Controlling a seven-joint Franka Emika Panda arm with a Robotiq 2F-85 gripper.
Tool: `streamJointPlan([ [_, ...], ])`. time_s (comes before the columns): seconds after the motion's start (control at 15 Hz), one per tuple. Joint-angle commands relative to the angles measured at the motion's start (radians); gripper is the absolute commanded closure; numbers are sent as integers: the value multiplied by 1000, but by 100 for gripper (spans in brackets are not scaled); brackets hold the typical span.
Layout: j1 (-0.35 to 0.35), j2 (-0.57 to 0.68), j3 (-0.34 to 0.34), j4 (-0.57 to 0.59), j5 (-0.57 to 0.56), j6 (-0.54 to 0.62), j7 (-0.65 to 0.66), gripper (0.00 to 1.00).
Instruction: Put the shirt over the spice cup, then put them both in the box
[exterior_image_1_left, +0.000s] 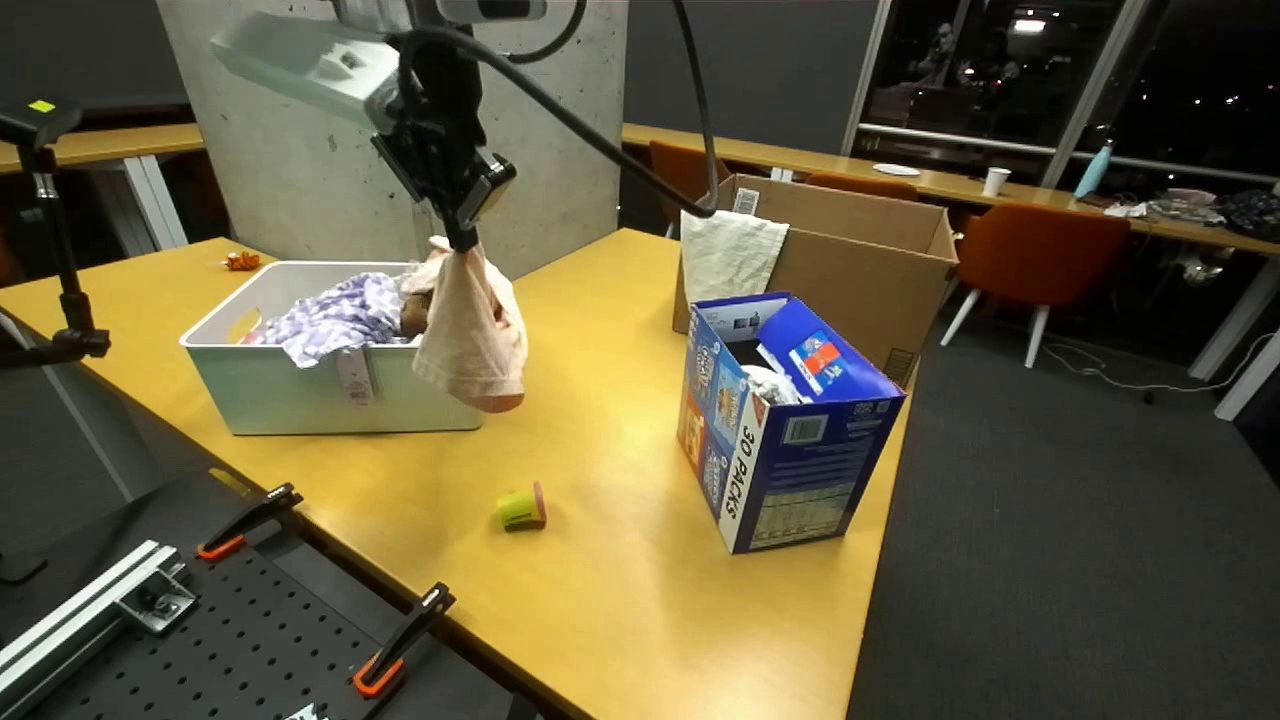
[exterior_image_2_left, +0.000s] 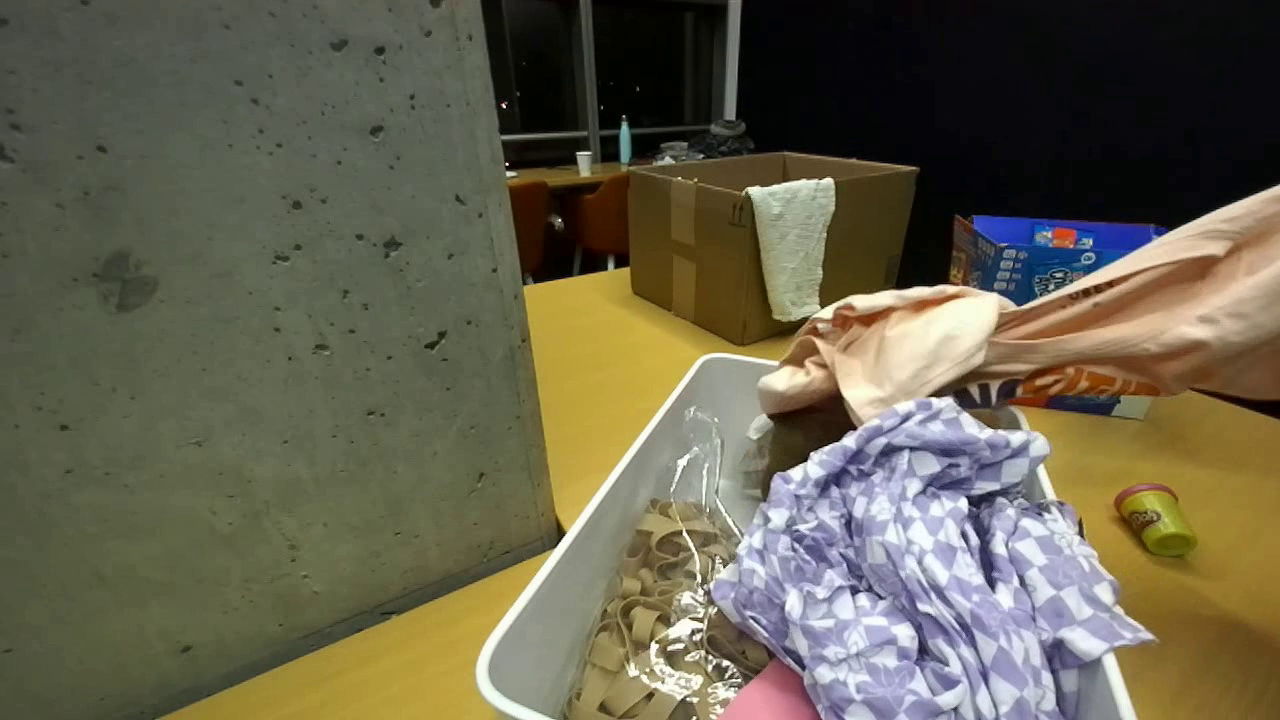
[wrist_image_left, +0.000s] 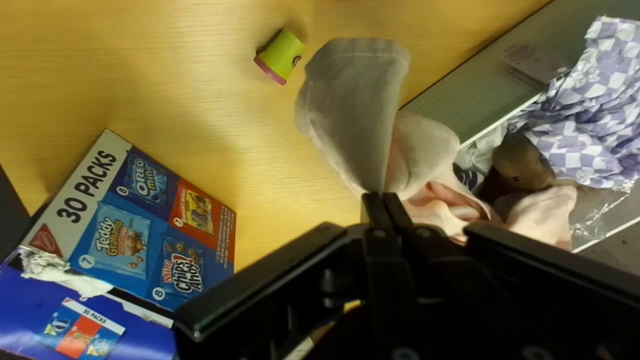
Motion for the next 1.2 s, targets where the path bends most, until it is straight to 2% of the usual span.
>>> streamJointPlan([
  [0.0, -22, -169, -16, -83, -30, -21, 41, 99],
  [0.4, -28, -211, -45, -87, -26, -19, 40, 99],
  [0.87, -45, -151, -149, -151, 4, 26, -4, 99],
  [1.13, -60, -68, -214, -164, 21, 74, -25, 99],
])
